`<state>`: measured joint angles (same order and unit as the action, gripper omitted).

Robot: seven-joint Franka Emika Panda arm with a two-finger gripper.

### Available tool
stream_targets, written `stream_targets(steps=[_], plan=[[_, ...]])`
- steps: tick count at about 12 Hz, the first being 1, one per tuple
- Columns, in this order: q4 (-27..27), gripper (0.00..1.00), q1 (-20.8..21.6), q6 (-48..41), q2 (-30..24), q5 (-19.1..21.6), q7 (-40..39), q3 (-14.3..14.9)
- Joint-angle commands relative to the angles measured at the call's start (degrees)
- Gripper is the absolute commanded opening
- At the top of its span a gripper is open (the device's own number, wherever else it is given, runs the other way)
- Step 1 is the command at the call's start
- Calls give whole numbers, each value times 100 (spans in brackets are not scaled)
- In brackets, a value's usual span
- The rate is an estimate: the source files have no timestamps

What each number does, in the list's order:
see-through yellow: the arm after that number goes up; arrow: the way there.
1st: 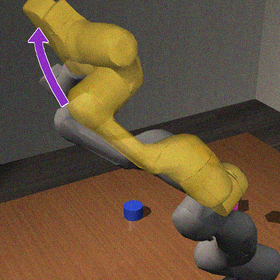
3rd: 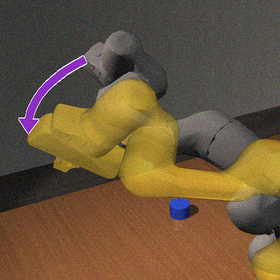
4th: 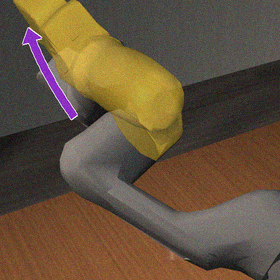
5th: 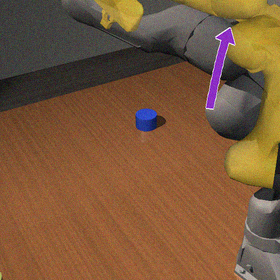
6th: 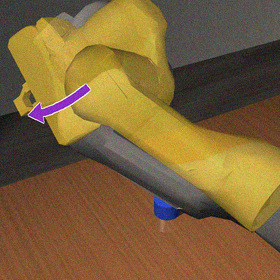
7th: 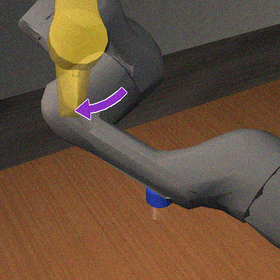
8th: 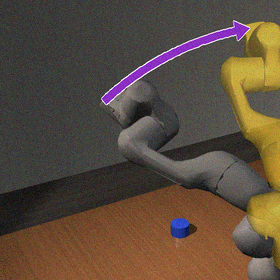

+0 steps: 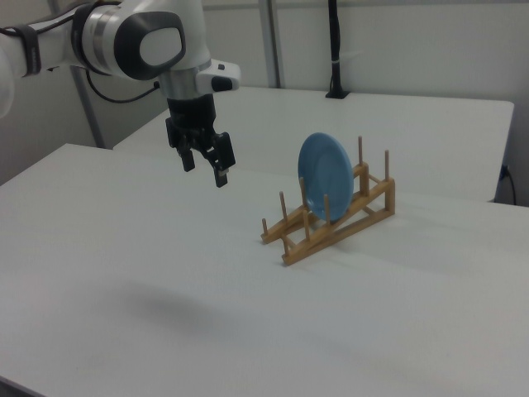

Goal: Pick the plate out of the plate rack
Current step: 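Move the open gripper toward the blue plate in the wooden rack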

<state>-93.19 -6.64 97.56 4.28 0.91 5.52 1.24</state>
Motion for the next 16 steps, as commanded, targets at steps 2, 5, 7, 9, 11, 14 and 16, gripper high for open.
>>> stream_targets(steps=[2,5,7,9,11,14,16], plan=[[37,100,-49,1435,355,120,-192,-72],[37,100,-31,1160,328,146,-244,-36],[37,100,-31,1238,354,137,-297,-28],[46,100,-31,2138,381,172,-778,-19],[11,100,-22,3184,538,94,-1287,-10],[29,94,92,4713,1003,-194,-2229,147],[37,89,259,5673,1302,-870,-2248,489]])
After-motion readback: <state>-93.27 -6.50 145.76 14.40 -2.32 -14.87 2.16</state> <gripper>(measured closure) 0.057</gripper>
